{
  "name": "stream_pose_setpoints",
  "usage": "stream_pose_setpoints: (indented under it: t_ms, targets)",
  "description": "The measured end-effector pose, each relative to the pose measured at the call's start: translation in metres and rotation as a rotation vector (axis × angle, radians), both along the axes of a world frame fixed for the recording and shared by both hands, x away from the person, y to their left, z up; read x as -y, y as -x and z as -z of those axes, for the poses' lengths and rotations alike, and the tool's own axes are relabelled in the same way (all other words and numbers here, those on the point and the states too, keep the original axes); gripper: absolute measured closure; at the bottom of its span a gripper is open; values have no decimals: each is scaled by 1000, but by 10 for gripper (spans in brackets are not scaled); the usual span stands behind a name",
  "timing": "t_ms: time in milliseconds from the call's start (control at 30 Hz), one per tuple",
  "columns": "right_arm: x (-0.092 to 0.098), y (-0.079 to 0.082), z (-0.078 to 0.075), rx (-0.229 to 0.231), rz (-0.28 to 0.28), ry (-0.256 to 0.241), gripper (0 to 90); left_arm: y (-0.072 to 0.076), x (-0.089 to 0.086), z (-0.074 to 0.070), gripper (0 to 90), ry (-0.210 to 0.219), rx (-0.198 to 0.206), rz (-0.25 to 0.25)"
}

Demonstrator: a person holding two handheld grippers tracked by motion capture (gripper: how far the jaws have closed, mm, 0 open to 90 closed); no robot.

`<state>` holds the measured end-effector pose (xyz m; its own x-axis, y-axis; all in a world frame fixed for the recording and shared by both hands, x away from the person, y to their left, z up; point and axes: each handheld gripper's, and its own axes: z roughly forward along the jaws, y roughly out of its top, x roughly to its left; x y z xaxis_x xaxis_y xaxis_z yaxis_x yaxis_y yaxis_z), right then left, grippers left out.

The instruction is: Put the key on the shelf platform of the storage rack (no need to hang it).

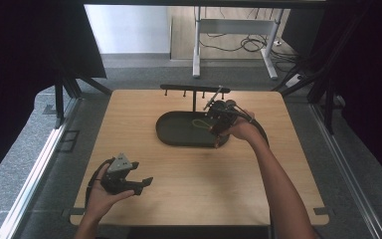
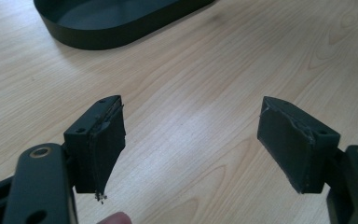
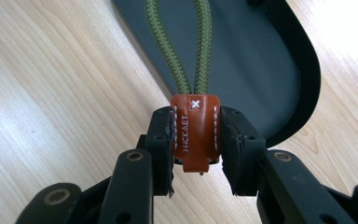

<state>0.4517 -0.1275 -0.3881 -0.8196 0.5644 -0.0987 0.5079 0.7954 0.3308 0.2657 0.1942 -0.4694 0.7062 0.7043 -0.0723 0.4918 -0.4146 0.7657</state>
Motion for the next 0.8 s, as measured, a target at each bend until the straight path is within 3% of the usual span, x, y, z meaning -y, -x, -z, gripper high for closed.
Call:
stream_pose_setpoints:
  t_ms: [367,800]
  targets:
    - [1,-13,-7,-2,40,-7,668,-1,-4,1,236,9,-4,-9]
    - [-9,-37,-6,-1,33,-3,668,-2,-8,1,235,15,-6,-17]
